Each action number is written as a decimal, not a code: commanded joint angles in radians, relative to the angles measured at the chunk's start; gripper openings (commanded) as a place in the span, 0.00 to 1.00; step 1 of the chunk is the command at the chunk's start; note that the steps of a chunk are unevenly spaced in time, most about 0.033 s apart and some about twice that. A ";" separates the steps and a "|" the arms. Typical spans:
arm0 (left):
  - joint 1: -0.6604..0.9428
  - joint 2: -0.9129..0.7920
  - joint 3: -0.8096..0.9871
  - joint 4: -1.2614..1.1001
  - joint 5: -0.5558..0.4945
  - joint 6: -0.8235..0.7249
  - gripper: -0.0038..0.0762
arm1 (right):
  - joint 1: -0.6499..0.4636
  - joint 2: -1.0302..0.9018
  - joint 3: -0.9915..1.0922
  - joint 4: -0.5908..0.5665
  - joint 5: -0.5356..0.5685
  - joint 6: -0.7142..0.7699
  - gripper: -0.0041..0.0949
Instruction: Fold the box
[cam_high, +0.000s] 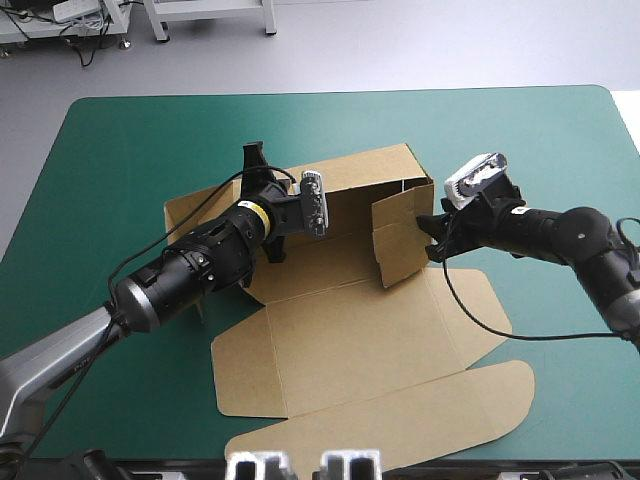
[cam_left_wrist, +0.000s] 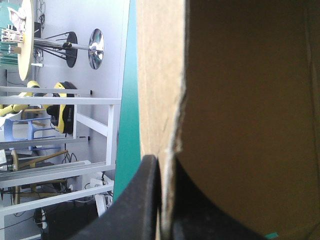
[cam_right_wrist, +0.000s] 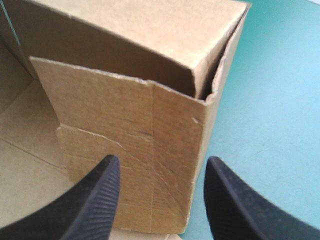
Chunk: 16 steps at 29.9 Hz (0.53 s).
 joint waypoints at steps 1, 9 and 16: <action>-0.006 -0.031 -0.028 0.001 -0.015 -0.010 0.04 | -0.027 -0.081 -0.030 0.025 -0.027 0.064 0.39; -0.006 -0.031 -0.028 0.001 -0.015 -0.010 0.04 | -0.045 -0.067 -0.099 -0.078 -0.065 0.295 0.03; -0.006 -0.031 -0.028 0.001 -0.015 -0.010 0.04 | -0.045 -0.004 -0.158 -0.282 0.058 0.312 0.02</action>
